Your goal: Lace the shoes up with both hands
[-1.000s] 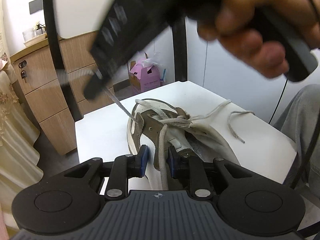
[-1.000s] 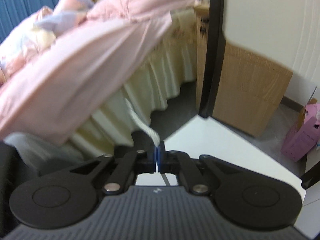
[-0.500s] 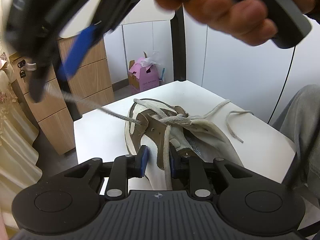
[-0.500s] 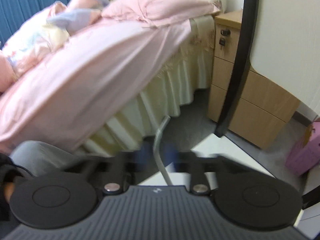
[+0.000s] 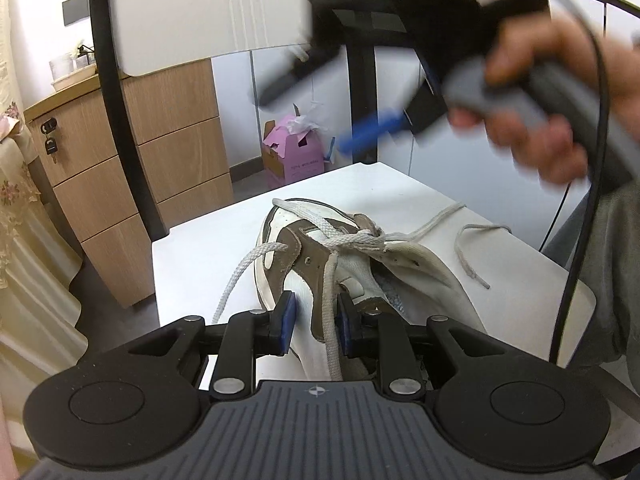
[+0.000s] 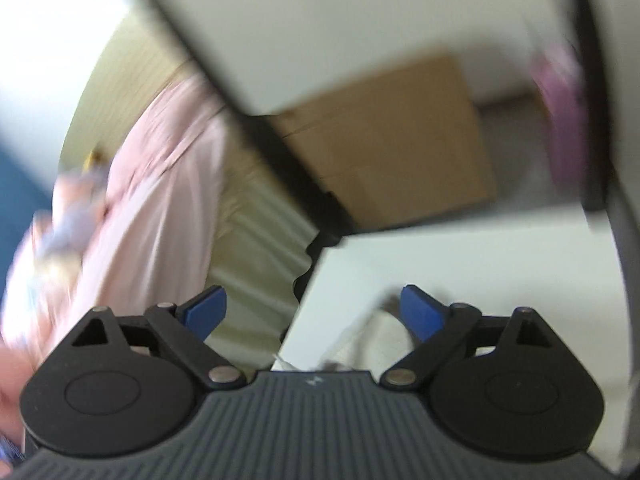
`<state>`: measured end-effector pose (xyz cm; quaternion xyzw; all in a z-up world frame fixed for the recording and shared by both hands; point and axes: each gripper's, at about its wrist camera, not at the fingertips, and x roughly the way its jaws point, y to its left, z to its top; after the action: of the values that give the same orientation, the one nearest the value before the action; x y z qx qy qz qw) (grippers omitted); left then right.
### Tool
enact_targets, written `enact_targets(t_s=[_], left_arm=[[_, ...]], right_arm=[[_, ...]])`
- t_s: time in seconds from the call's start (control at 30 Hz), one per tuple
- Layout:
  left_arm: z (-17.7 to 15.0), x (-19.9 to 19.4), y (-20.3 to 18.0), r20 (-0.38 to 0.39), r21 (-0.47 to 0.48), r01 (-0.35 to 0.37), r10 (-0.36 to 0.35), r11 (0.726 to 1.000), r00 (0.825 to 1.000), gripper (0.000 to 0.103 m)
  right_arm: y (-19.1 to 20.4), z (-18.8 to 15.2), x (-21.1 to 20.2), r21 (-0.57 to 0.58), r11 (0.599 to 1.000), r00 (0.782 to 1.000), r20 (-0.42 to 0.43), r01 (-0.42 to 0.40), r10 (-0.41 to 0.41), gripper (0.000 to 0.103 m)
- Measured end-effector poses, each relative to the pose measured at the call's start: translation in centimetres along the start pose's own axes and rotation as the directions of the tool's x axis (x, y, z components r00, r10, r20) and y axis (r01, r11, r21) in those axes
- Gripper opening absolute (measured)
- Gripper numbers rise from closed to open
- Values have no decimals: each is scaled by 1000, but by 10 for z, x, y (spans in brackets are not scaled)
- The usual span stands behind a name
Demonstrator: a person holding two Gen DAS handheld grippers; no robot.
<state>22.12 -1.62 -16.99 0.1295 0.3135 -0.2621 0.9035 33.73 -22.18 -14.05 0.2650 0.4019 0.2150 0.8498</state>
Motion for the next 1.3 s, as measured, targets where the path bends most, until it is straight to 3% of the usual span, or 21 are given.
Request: enact_targets(t_s=[0.1, 0.17, 0.3, 0.6, 0.8, 1.03, 1.13, 1.3], left_arm=[[-4, 0, -4, 20, 18, -31, 31, 999, 999, 24], [-5, 0, -4, 25, 25, -32, 31, 999, 999, 24], [-2, 2, -1, 21, 15, -28, 28, 999, 999, 24], [0, 6, 9, 4, -11, 17, -17, 1000, 1000, 24], [1, 7, 10, 0, 1, 34, -34, 999, 999, 24], [0, 8, 10, -1, 12, 38, -38, 999, 999, 24], [0, 8, 10, -2, 11, 37, -37, 999, 999, 24], [1, 8, 12, -7, -11, 34, -34, 999, 999, 24]], right_arm=[[-38, -16, 6, 190, 982, 1000, 17, -8, 5, 95], [-44, -19, 8, 229, 973, 1000, 26, -15, 10, 95], [-48, -15, 13, 249, 968, 999, 46, -33, 22, 95], [-66, -12, 40, 284, 959, 1000, -14, -6, 10, 96], [-75, -9, 45, 348, 932, 995, 42, -97, 88, 97], [-77, -2, 48, 385, 890, 970, 103, -242, 219, 97], [-70, -2, 50, 388, 856, 938, 98, -343, 332, 97], [-39, 1, 45, 262, 864, 899, 34, -430, 437, 97]])
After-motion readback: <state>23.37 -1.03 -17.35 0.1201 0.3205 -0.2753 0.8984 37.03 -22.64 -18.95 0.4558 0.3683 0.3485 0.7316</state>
